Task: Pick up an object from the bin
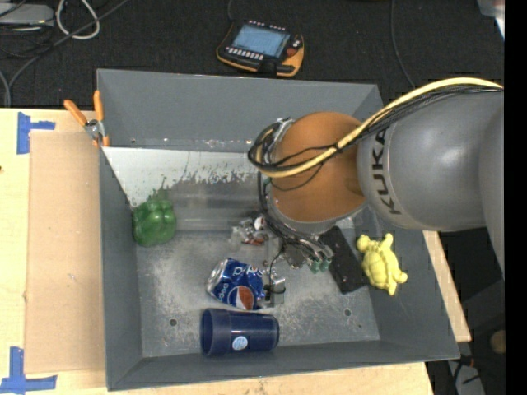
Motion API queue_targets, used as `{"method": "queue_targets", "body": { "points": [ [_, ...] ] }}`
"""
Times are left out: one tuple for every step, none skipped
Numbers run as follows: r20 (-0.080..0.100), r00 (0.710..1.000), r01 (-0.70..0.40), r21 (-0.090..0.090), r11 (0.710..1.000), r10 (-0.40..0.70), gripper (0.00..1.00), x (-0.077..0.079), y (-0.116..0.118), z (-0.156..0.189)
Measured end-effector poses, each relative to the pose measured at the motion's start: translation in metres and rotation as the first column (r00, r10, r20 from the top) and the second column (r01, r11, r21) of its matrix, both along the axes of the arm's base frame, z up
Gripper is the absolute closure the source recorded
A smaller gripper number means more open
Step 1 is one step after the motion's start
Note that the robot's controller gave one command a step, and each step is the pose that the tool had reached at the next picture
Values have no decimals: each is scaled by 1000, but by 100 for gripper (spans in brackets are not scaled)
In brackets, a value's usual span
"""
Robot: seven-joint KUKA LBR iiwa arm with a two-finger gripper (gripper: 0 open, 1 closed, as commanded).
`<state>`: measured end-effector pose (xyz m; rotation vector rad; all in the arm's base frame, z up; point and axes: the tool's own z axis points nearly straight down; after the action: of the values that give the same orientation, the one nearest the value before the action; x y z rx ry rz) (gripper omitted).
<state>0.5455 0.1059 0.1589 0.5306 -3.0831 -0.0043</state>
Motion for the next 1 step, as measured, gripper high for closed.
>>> {"method": "queue_targets", "body": {
  "points": [
    [-5, 999, -44, 6, 999, 44, 0, -62, 28, 21]
  ]
}}
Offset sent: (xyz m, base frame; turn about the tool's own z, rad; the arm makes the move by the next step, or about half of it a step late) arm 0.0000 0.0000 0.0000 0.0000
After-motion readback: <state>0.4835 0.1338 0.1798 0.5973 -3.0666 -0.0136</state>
